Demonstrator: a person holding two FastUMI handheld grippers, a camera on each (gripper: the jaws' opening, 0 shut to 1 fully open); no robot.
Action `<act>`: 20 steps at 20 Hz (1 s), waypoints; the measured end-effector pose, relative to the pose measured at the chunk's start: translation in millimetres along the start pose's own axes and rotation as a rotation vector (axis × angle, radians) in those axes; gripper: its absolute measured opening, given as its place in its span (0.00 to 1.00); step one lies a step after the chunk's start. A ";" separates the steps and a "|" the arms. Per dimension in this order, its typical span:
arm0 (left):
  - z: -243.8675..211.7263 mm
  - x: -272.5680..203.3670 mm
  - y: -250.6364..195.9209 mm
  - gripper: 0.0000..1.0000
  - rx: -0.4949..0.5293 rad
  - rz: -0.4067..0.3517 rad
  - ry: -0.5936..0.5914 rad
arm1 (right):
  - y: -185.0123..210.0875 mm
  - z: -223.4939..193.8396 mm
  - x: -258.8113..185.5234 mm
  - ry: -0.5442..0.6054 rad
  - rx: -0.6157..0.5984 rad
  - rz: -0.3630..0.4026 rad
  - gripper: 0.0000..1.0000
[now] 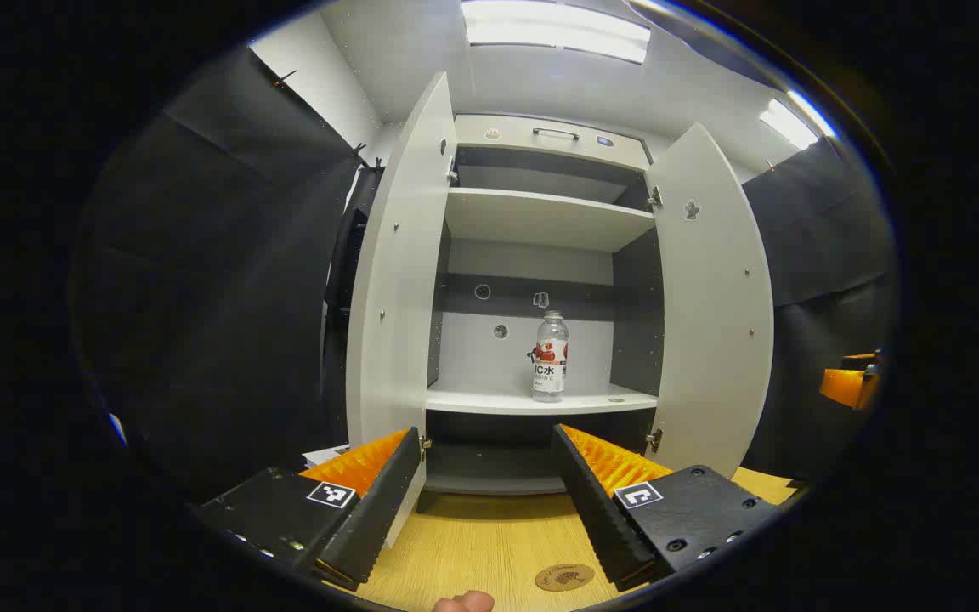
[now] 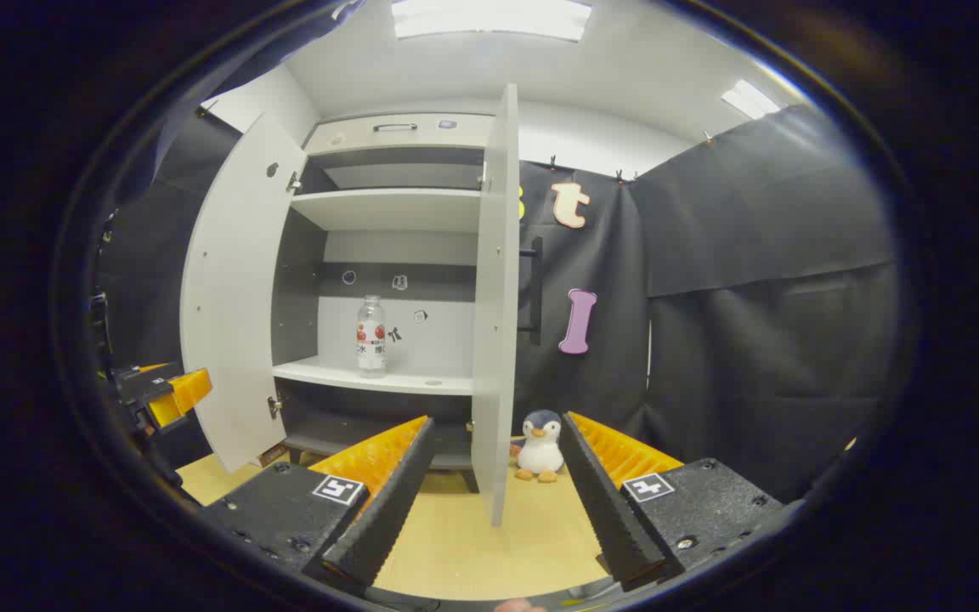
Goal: Grasp the bottle in the cabinet with the left hand and place it on the coaster, then close the right door with the right hand and the left door with the left hand.
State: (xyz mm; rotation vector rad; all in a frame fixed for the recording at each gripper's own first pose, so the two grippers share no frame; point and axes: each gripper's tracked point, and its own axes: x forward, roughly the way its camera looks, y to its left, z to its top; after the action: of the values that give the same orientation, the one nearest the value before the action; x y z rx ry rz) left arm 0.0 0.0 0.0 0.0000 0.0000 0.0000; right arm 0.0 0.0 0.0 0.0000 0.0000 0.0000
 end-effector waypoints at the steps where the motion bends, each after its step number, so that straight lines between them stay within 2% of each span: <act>1: 0.2 -0.3 0.8 0.95 0.003 0.002 0.001 | -0.1 -0.6 0.0 -0.001 0.002 -0.003 0.96; 2: 0.3 -0.2 0.9 0.99 0.007 0.004 0.000 | -0.1 -1.0 -0.1 0.001 0.005 -0.005 0.96; 3: 0.2 0.0 -0.3 0.99 0.010 0.001 0.000 | 0.1 -1.9 0.8 0.002 0.009 -0.007 0.96; 4: -0.8 0.2 -0.8 0.94 0.007 -0.003 0.004 | -0.3 -1.9 0.9 0.003 0.012 -0.008 0.96; 10: -4.2 1.2 -0.6 0.95 0.004 0.002 0.020 | 0.2 -1.8 1.5 0.012 0.014 -0.010 0.96; 11: -6.4 2.1 -0.7 0.95 0.000 0.008 0.027 | 0.7 -2.8 0.9 0.014 0.016 -0.006 0.94; 14: -7.9 2.9 -0.3 0.95 -0.007 0.012 0.031 | -1.0 -3.2 0.4 0.022 0.030 0.014 0.96; 15: -8.5 3.8 -0.3 0.95 -0.008 0.012 0.034 | -1.0 -3.2 -0.1 0.025 0.029 0.023 0.94; 16: -8.8 3.6 -0.7 0.99 -0.010 0.010 0.035 | -1.1 -3.0 -0.4 0.026 0.026 0.030 0.96; 17: -9.6 3.6 -0.7 0.95 -0.010 0.008 0.038 | -0.9 -3.2 -1.1 0.026 0.021 0.036 0.96; 20: -9.1 3.0 -0.7 0.95 0.000 0.010 0.039 | 1.1 -5.0 -3.0 0.033 0.019 0.060 0.96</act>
State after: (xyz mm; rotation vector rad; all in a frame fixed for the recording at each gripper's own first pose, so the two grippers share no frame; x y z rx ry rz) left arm 3.0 -0.7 -9.1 0.0000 0.0392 0.0103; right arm -3.0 1.1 -5.0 0.0190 0.0328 0.0599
